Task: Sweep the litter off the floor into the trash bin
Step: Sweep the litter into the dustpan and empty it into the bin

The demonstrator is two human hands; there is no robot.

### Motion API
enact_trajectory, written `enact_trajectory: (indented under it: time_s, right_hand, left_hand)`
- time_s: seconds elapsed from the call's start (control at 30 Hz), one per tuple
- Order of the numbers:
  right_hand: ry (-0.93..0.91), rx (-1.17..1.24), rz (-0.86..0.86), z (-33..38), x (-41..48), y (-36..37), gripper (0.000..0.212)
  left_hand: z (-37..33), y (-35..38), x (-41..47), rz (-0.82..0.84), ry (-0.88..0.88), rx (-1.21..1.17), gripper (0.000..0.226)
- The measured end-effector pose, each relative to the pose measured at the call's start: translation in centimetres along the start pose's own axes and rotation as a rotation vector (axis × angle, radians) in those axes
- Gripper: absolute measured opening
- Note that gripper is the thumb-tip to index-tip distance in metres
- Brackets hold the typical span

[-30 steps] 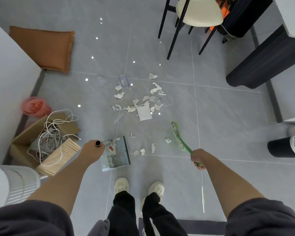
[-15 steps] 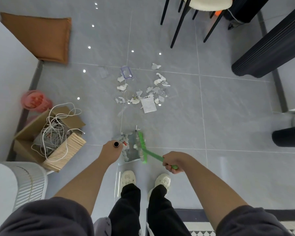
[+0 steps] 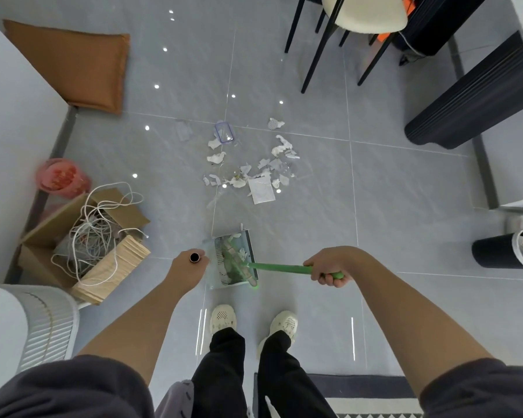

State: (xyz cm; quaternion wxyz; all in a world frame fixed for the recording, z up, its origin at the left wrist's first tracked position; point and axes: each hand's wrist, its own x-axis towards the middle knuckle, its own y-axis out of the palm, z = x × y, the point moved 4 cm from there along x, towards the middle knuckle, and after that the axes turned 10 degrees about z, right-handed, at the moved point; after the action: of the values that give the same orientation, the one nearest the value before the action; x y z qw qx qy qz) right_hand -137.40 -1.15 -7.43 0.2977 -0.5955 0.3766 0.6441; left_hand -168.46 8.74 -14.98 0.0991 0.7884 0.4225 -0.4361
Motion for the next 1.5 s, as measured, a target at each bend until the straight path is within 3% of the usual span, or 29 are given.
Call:
enact_trajectory:
  time_s: [0.07,0.17,0.23,0.5,0.77,0.9,1.03,1.27,1.5]
  right_hand:
    - [0.012,-0.025,-0.029,-0.2,-1.3,-0.9,0.058]
    - [0.033,-0.035,-0.063,-0.9,-3.3,-2.3,0.063]
    - [0.054,-0.03,-0.087,-1.4,-4.5,-3.2,0.064]
    - [0.063,-0.003,-0.163,0.2,-4.5,-4.0,0.059]
    - [0.044,0.073,-0.29,4.7,1.1,-0.9,0.042]
    - [0.053,0.044,-0.335,6.4,3.4,1.1,0.02]
    - [0.032,-0.037,-0.383,7.5,5.2,1.9,0.017]
    - [0.005,-0.248,-0.246,11.4,7.9,5.7,0.028]
    - [0.037,-0.408,-0.082,14.4,6.4,7.8,0.044]
  left_hand:
    - [-0.1,-0.4,-0.3,-0.003,0.017,-0.064,0.004]
    - [0.3,-1.0,-0.4,-0.002,0.001,-0.109,0.025]
    - [0.8,-1.4,-0.4,-0.005,-0.018,-0.131,0.027]
    - [1.2,-5.0,-1.5,-0.128,-0.092,-0.243,0.018]
    - [1.7,-9.6,-2.9,-0.235,-0.104,-0.101,0.02]
    - [3.0,-10.1,-2.3,-0.254,-0.146,0.03,0.031]
    - [4.6,-9.5,-2.5,-0.235,-0.162,0.046,0.027]
    - [4.6,-9.8,-1.5,-0.229,-0.168,-0.105,0.031]
    - [4.3,-6.6,-0.8,-0.164,-0.15,-0.183,0.018]
